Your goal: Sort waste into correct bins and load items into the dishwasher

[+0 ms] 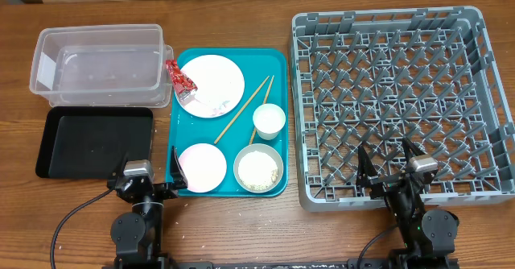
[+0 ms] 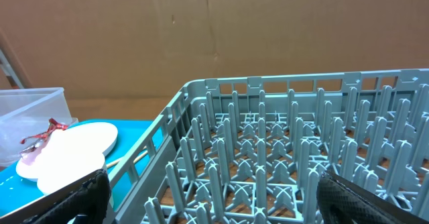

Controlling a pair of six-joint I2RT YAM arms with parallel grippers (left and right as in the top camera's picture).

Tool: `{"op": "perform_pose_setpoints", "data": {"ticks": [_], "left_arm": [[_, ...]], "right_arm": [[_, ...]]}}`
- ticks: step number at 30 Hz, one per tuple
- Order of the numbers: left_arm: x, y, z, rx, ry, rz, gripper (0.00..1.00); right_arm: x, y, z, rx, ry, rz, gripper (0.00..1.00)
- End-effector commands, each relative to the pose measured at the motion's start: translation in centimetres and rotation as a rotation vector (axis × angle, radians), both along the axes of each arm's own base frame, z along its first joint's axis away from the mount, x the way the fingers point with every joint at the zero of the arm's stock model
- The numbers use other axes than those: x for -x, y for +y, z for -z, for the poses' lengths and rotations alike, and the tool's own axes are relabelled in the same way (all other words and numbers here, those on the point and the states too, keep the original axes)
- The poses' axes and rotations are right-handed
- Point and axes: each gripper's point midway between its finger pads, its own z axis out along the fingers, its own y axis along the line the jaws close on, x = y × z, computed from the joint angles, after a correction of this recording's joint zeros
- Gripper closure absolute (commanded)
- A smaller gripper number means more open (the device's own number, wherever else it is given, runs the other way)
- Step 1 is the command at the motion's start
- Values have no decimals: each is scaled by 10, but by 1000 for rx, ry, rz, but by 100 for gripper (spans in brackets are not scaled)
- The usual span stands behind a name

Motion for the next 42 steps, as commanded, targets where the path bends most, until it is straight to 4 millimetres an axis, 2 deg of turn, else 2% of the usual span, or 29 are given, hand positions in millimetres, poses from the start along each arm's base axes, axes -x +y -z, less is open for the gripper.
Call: {"op": "perform_pose_setpoints", "data": {"ticks": [1,27,31,42], "left_arm": [[0,-1,1,-9,-3,4,0],[0,-1,1,-9,-3,4,0],[0,3,0,-115,4,-9,0],[0,2,0,-123,5,-5,0]], "right_arm": [[0,-1,2,-1,-3,2,0],[0,-1,2,-1,-3,2,0],[0,-1,1,-1,-6,2,0],[-1,-3,-1,-1,-16,19,0]]}}
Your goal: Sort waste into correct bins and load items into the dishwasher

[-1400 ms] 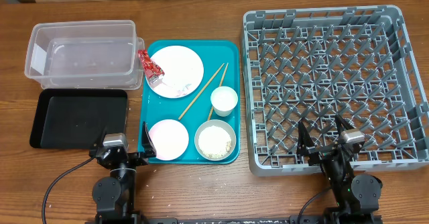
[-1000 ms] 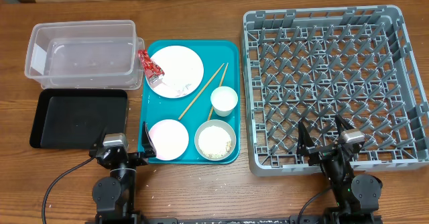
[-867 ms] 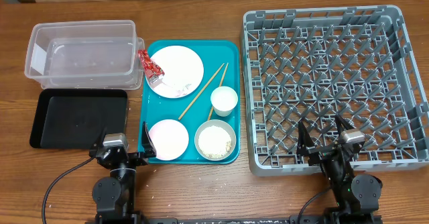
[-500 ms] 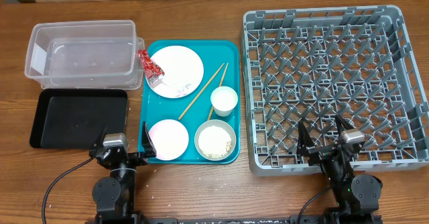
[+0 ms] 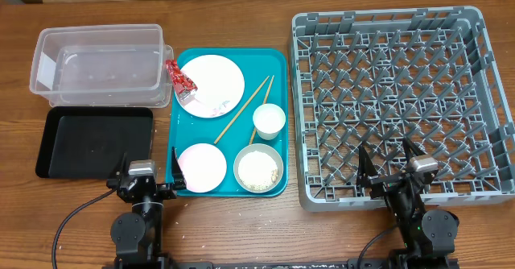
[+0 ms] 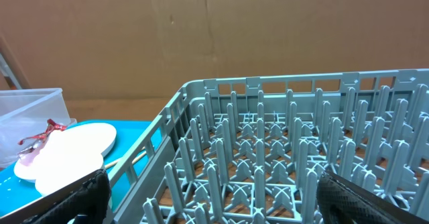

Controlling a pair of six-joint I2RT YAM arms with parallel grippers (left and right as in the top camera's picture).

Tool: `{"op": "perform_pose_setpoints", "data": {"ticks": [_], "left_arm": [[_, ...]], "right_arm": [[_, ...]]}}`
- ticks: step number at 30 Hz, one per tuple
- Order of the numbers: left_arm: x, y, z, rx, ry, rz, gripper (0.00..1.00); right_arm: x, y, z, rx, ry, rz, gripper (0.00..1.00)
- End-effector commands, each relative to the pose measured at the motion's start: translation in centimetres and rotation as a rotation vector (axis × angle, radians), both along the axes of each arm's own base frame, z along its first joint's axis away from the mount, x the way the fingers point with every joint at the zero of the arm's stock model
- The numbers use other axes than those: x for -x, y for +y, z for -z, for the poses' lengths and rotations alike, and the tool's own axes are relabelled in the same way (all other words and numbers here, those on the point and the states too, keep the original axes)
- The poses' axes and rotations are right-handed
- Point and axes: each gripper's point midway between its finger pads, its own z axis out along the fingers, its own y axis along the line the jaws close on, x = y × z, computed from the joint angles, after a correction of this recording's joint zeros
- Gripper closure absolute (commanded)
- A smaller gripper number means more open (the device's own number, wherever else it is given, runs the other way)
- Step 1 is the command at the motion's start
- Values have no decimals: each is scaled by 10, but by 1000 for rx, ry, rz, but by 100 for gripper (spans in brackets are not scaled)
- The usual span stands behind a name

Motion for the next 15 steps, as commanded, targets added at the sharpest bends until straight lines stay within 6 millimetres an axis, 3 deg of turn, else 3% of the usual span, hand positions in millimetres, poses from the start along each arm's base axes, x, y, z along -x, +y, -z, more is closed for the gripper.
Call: {"op": "perform_pose_setpoints", "data": {"ticks": [1,6,9,15], "left_arm": [[0,1,0,-20,-4,-6,0],[-1,-16,-6,-11,-31,94,0],[-1,-29,-21,-15,-91,166,0],[6,-31,-75,-45,-264,175,0]], "right_arm": [[-1,-3,-3,-1,-22,13,0],[1,-2,-30,-13,-131,10,0],[6,5,-46,-14,-191,-31,0],[16,7,-80,-13,-230,-49,0]]}}
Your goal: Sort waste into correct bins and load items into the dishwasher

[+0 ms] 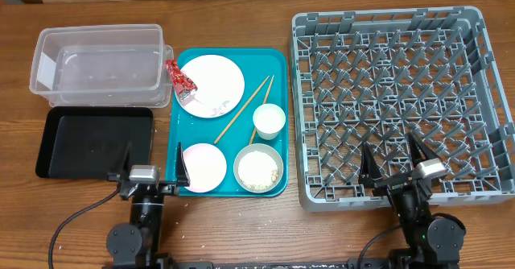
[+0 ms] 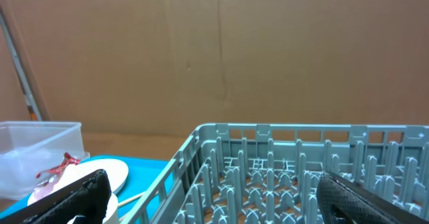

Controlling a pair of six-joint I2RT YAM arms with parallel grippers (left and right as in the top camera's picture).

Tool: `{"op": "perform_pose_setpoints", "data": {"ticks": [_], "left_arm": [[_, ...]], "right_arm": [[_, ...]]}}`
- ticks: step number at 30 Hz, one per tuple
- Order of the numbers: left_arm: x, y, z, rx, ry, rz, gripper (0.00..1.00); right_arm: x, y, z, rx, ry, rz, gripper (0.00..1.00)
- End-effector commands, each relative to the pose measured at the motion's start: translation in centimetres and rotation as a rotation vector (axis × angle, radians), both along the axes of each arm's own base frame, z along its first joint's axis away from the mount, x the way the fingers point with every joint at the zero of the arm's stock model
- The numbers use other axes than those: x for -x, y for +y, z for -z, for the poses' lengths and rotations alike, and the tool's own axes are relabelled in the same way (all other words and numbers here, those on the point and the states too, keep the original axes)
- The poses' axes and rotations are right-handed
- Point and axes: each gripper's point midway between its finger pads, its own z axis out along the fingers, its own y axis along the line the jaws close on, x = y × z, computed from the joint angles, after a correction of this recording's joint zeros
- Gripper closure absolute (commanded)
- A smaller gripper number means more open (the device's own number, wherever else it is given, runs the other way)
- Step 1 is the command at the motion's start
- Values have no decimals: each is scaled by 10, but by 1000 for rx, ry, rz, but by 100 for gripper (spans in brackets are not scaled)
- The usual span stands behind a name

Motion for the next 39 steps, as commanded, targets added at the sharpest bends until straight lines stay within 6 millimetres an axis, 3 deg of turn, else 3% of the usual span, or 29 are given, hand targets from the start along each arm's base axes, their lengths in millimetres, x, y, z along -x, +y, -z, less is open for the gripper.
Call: {"op": "perform_pose_setpoints", "data": {"ticks": [1,7,11,16,22,25,28,31,34,36,39], "left_arm": [[6,-6,-29,-24,-55,28,0],[2,-6,-77,-78,-33,22,0],[-22,-13,-113,-85,43,75,0],[-77,-23,-140,-72,296,167,0],[-154,-43,-149,-61,667,264,0],[-180,-49,-139,-80,806,240,0],[-199,-66,-110,-100,944,264,0],[-215,-69,-78,-102,1014,265,0],[-217,-77,-37,-19,1147,282,0],[-216,-82,-22,-4,1196,306,0],[-217,-68,22,-54,1320,236,1]], "right_arm": [[13,1,-44,-5,-76,-12,0],[20,0,-76,2,-68,-7,0],[13,1,-89,4,-19,-8,0],[-10,2,-94,11,141,-8,0],[-53,4,-87,24,457,-12,0],[-69,5,-77,30,588,-13,0],[-86,9,-58,29,699,-33,0],[-93,17,-36,19,776,-73,0],[-95,27,-19,3,843,-134,0],[-93,33,-10,-9,884,-172,0],[-93,33,0,-12,923,-174,0]]}}
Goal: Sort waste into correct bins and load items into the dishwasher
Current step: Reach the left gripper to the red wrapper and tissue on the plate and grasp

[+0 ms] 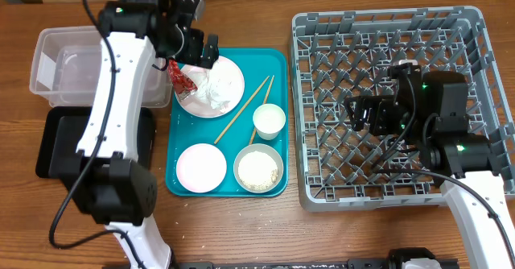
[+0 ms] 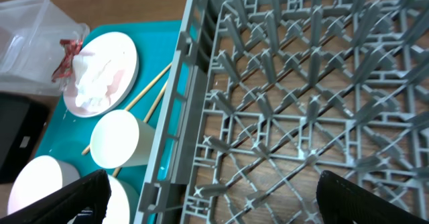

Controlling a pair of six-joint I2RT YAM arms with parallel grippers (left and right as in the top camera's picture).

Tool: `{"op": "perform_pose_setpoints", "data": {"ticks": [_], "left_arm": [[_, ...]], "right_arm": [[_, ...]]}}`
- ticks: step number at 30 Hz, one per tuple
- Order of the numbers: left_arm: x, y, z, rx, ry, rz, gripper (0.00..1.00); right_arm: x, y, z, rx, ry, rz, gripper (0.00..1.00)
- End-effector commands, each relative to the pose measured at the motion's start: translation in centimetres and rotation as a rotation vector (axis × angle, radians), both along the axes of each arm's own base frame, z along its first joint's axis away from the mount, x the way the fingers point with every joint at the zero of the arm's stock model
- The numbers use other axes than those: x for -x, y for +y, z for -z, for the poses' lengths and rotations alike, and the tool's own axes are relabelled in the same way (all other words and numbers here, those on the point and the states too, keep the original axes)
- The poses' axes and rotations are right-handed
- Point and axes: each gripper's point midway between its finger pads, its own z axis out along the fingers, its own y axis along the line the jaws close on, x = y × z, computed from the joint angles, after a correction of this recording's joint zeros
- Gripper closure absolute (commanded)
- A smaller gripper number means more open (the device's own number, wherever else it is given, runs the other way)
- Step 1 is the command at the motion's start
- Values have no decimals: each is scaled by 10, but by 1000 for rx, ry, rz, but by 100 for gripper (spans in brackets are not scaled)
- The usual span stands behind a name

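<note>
On the teal tray [image 1: 273, 60] lie a white plate [image 1: 229, 74] with a crumpled tissue [image 1: 211, 90], a red wrapper [image 1: 179, 77] at its left rim, chopsticks [image 1: 241, 109], a cup [image 1: 269, 120], a small plate [image 1: 201, 166] and a bowl [image 1: 257, 170]. My left gripper [image 1: 193, 55] hangs over the wrapper and the plate's left side, jaws apart, holding nothing. My right gripper [image 1: 362, 112] [image 2: 214, 210] is open above the grey dishwasher rack [image 1: 483, 100] near its left wall. In the right wrist view the cup [image 2: 119, 140], plate [image 2: 117, 56] and wrapper [image 2: 67, 53] lie beyond the rack wall [image 2: 175, 117].
A clear plastic bin [image 1: 56, 68] stands left of the tray, with a black bin [image 1: 64, 152] in front of it. The left arm [image 1: 113, 100] stretches across both bins. Bare wooden table shows along the front edge.
Both arms were folded low at the table's front edge. Now the left gripper is over the tray's far left corner and the right gripper is over the rack's left part. No object has moved.
At all three earlier moments both arms sat at the front edge with open grippers, shifting only slightly, the right wrist view tilting upward at the last. Now both arms are extended over the tray and the rack, and everything on the tray lies where it lay.
</note>
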Motion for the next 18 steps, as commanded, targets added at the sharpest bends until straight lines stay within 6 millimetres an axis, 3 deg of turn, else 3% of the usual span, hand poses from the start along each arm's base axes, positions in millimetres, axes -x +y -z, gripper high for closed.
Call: {"op": "perform_pose_setpoints", "data": {"ticks": [1,4,6,9,12,18], "left_arm": [[-5,17,43,-101,110,-71,4],[-5,34,82,-205,209,-172,5],[-1,30,116,-229,292,-167,5],[-5,25,151,-256,332,-151,4],[-13,21,167,-265,324,-143,4],[-9,8,208,-280,382,-109,3]], "right_arm": [[-3,4,-10,-25,-19,-20,0],[-3,4,-10,-25,-19,-20,0],[-3,4,-10,-25,-19,-20,0],[-3,4,-10,-25,-20,-20,0],[-3,4,-10,-25,-20,-20,0],[-3,4,-10,-25,-20,-20,0]]}}
